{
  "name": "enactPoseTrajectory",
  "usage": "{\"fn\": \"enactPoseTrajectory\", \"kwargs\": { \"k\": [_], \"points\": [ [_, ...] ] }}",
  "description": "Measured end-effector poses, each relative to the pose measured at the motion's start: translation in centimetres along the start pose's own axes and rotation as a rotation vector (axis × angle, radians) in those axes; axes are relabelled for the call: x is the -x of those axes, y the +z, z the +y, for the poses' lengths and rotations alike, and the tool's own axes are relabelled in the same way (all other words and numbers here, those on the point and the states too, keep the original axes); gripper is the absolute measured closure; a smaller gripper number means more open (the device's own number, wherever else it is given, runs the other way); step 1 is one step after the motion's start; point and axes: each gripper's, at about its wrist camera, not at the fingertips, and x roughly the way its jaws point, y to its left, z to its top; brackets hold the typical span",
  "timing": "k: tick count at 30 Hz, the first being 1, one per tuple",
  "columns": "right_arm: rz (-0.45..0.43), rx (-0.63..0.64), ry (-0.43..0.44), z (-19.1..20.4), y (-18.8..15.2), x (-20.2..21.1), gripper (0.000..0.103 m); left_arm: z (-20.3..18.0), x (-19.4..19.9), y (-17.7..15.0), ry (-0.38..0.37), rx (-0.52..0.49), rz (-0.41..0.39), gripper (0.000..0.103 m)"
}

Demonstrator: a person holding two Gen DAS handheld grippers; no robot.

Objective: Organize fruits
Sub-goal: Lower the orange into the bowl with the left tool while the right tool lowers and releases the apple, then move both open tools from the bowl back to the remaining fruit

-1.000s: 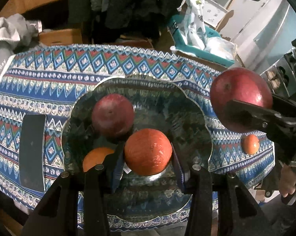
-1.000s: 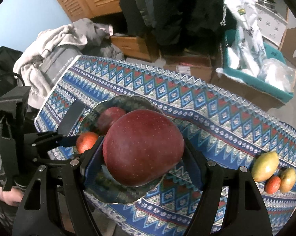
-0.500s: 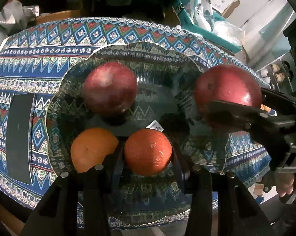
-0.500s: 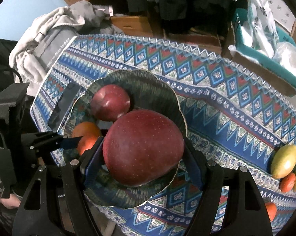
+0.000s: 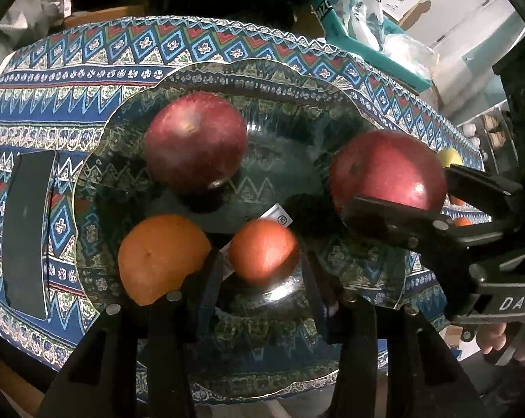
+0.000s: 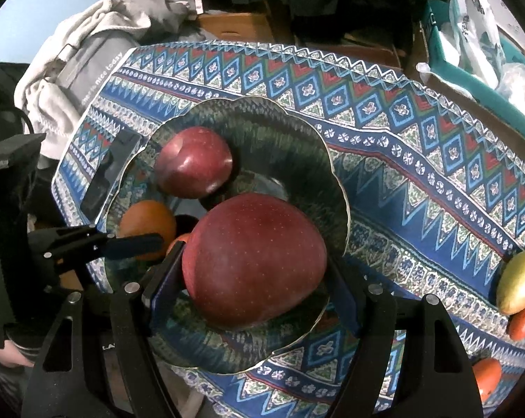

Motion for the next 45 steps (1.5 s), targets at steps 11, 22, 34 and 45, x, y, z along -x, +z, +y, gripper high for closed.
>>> {"fn": "enactPoseTrajectory", "kwargs": {
  "k": [11,22,34,45],
  "points": [
    [0.017,0.012,-0.005,0.5,-0.3,-0.6,0.027,-0.2,0.5,-0.5,-0.003,-0.003,0.007,0.053],
    [-0.037,-0.055,0.028,-0.7,0.1,1.6,0.025,-1.1,3.1,-0.1,0.007,-0.04,-0.052,0.047],
    [-0.119,-0.058,-0.04,-0.9,-0.6,6.1,0.025,-3.1,4.4,0.2,-0.001,-0.078,-0.096,0.041],
    [-0.176,-0.075,-0.145,-2.6,-2.1,10.4,0.023,-5.7,5.6,0.4,0.003,-0.132,-0.134,0.036]
  ]
}}
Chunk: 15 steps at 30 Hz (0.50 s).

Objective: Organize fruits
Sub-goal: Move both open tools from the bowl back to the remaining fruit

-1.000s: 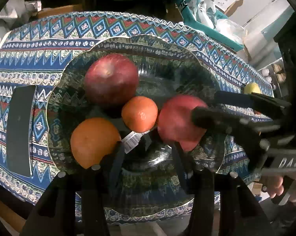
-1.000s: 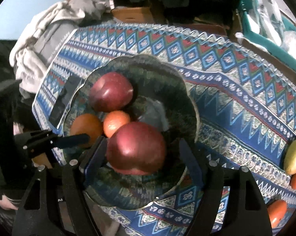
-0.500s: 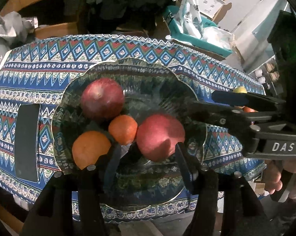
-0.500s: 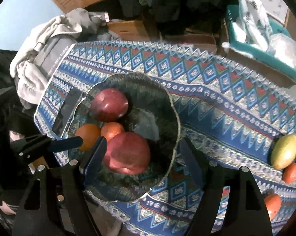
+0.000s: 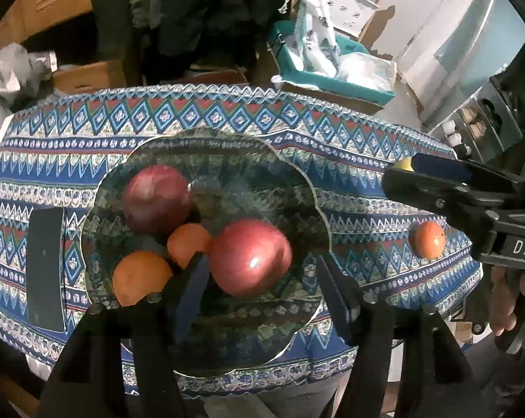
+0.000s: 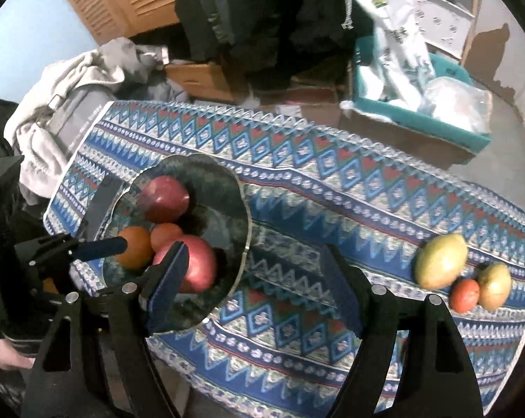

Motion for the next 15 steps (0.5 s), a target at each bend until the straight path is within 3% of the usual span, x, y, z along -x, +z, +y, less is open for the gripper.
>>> {"fn": "enactPoseTrajectory", "kwargs": {
  "k": [15],
  "points": [
    [-0.064,-0.054,-0.083,-4.4,-2.4,5.1,0.015,-5.2,0.8,0.5,0.034,-0.124,-0.037,0.029]
  ]
}}
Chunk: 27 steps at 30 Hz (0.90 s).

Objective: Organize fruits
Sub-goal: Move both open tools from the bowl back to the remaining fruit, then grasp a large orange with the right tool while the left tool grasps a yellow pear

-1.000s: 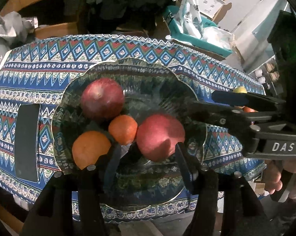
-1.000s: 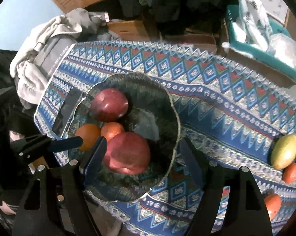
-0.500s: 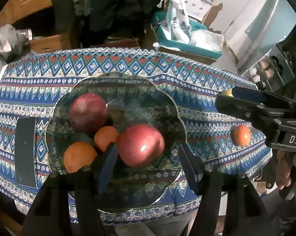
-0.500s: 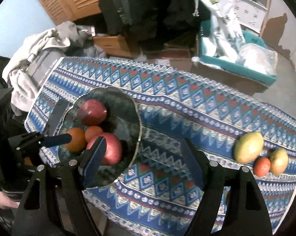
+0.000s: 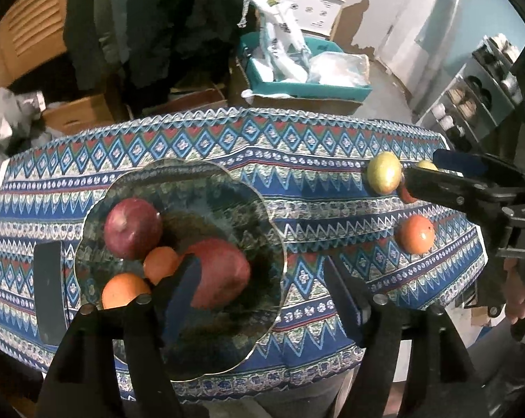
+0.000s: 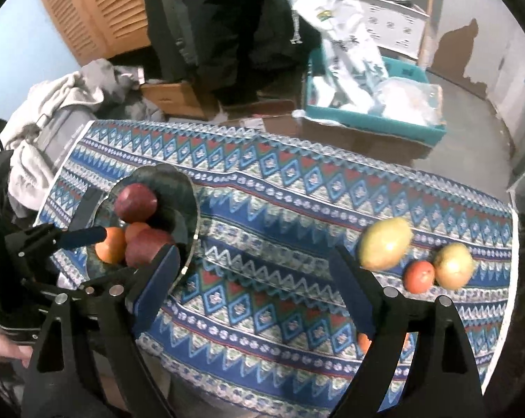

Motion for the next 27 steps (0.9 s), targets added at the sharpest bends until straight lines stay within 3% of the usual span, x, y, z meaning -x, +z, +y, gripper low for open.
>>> {"fn": "enactPoseTrajectory", "kwargs": {
  "k": [17,27],
  "points": [
    [-0.02,-0.072,-0.068,-6.4,-3.0,3.1,0.015,-5.3,-0.6,1.0,0.02,-0.126,-0.007,0.029],
    [0.049,-0.162,-0.091,-11.3,-5.5,1.5,0.015,-8.4,-2.3,1.6,0.025,-0.205,-0.001,0.029]
  ]
}}
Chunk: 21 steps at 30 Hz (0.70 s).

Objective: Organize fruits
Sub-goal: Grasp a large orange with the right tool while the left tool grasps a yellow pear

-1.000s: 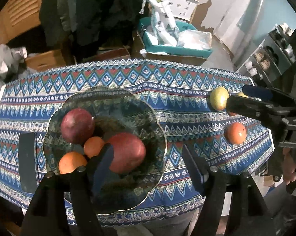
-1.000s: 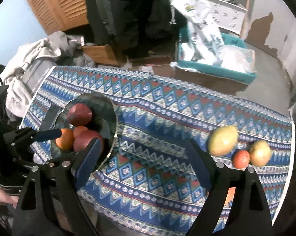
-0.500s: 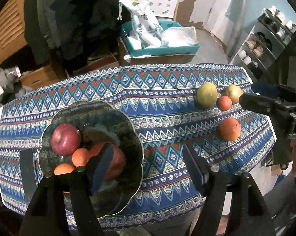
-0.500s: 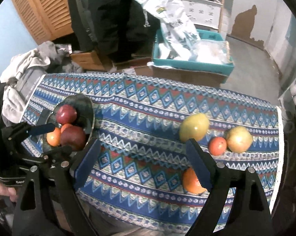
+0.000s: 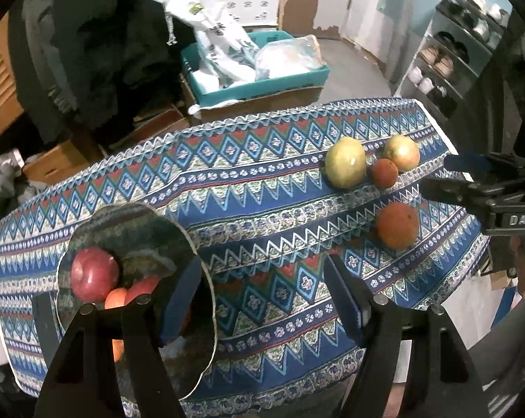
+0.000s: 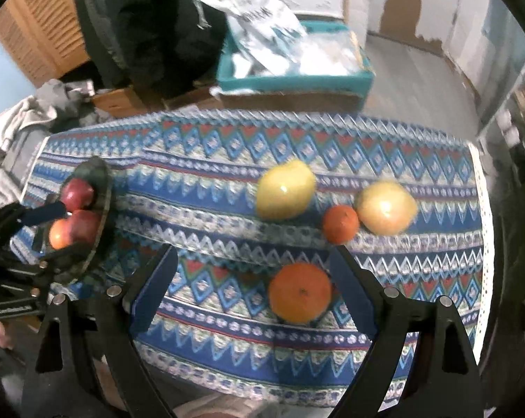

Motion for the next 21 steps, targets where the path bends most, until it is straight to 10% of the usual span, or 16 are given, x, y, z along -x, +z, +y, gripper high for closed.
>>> {"fn": "enactPoseTrajectory", "kwargs": {
  "k": [21],
  "points": [
    [0.224,-0.028,-0.025,-4.9,-3.9,-9.6,0.015,-4.6,-6.3,-1.0,0.06,-0.147,0.1,0.025]
  ]
}}
